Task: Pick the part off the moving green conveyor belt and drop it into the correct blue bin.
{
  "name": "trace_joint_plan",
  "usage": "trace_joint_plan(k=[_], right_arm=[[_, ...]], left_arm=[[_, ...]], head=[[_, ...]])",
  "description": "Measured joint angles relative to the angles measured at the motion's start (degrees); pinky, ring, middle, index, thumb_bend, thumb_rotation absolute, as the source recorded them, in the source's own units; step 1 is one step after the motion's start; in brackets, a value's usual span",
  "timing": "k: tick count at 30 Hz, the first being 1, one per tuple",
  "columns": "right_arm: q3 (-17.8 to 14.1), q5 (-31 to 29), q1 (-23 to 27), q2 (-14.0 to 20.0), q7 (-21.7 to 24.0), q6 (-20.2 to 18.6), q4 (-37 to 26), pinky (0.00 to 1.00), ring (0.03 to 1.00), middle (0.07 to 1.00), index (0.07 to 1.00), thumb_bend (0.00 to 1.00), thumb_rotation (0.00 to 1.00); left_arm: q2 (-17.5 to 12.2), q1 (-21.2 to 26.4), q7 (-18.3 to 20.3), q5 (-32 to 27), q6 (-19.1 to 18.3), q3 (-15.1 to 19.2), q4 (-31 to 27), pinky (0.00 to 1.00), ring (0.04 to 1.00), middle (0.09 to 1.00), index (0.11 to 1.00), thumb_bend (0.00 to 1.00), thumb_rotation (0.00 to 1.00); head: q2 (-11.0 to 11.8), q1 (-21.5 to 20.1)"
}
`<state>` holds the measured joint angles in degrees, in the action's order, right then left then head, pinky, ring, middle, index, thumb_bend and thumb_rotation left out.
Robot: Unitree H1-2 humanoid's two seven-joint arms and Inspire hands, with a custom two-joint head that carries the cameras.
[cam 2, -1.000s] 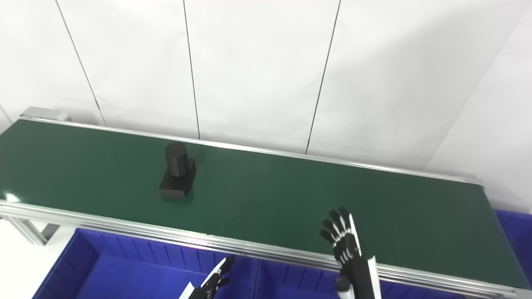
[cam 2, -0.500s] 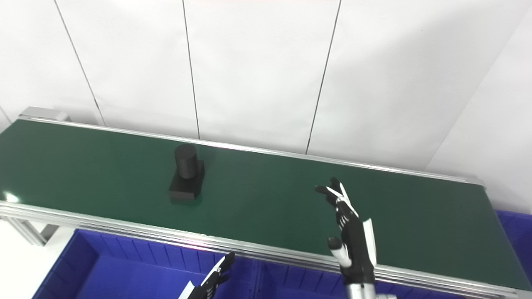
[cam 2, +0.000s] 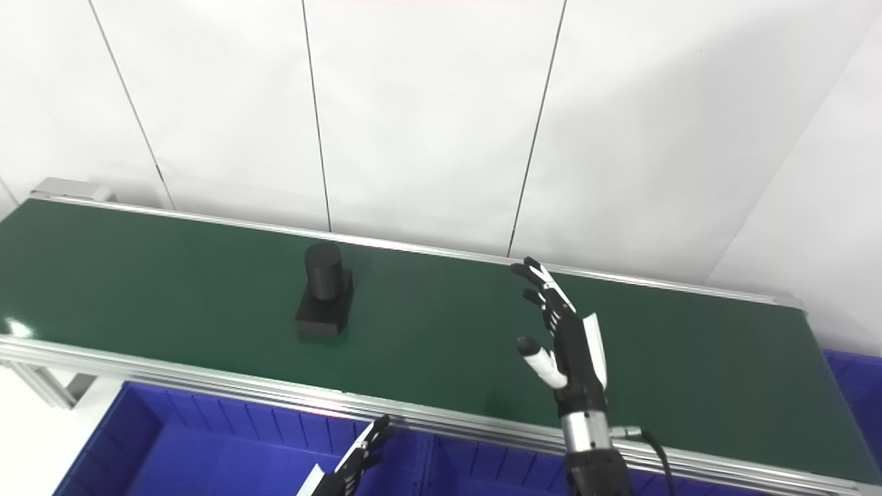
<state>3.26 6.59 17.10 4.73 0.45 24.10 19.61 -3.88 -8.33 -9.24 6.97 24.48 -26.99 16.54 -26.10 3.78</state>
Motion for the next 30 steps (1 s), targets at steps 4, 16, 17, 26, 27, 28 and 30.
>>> trace_joint_plan(k=[4, 16, 17, 26, 27, 28, 30], right_arm=[[0.82, 2.49, 3.48, 0.78, -0.05, 0.01, 4.75, 0.89, 0.889, 0.916, 0.916, 0.91, 0.90], [1.41, 3.50, 12.14, 0.46, -0.35, 0.10, 18.16, 0.88, 0.890, 0.923, 0.949, 0.97, 0.86], [1.51, 3.63, 12.57, 0.30, -0.51, 0.10, 18.83, 0.87, 0.885, 0.923, 0.953, 0.98, 0.88], [2.44, 3.37, 15.27, -0.18, -1.01, 0.11, 25.32, 0.83, 0.889, 0.933, 0.966, 1.00, 0.81], [2.43, 3.10, 15.67, -0.22, -1.00, 0.11, 26.04, 0.84, 0.895, 0.935, 0.967, 1.00, 0.80], [2.43, 2.83, 16.25, -0.29, -0.99, 0.11, 26.87, 0.84, 0.900, 0.935, 0.960, 1.00, 0.76], [2.43, 2.55, 17.30, -0.46, -0.98, 0.11, 28.72, 0.85, 0.902, 0.936, 0.957, 1.00, 0.71]], left_arm=[[0.27, 0.04, -0.01, 0.57, 0.00, -0.14, -0.01, 0.91, 0.945, 0.927, 0.981, 0.87, 0.96], [0.78, 0.10, -0.63, 1.36, 0.00, -0.51, -0.02, 0.87, 0.912, 0.896, 0.980, 0.88, 0.95], [0.80, 0.10, -0.77, 1.61, 0.00, -0.60, -0.02, 0.86, 0.905, 0.891, 0.977, 0.88, 0.95], [0.84, 0.15, -3.04, 2.27, 0.00, -2.75, -0.40, 0.83, 0.881, 0.872, 0.962, 0.89, 0.95], [0.94, 0.15, -3.32, 2.27, 0.00, -2.82, -0.44, 0.83, 0.877, 0.868, 0.960, 0.89, 0.94], [1.00, 0.15, -3.69, 2.27, 0.00, -3.01, -0.60, 0.82, 0.874, 0.865, 0.961, 0.90, 0.94], [1.04, 0.16, -3.99, 2.27, 0.00, -3.52, -1.47, 0.82, 0.871, 0.863, 0.960, 0.92, 0.94]], head=[[0.09, 0.18], [0.44, 0.97], [0.61, 0.97], [0.97, 1.41], [1.05, 1.49], [1.05, 1.49], [1.14, 1.76]])
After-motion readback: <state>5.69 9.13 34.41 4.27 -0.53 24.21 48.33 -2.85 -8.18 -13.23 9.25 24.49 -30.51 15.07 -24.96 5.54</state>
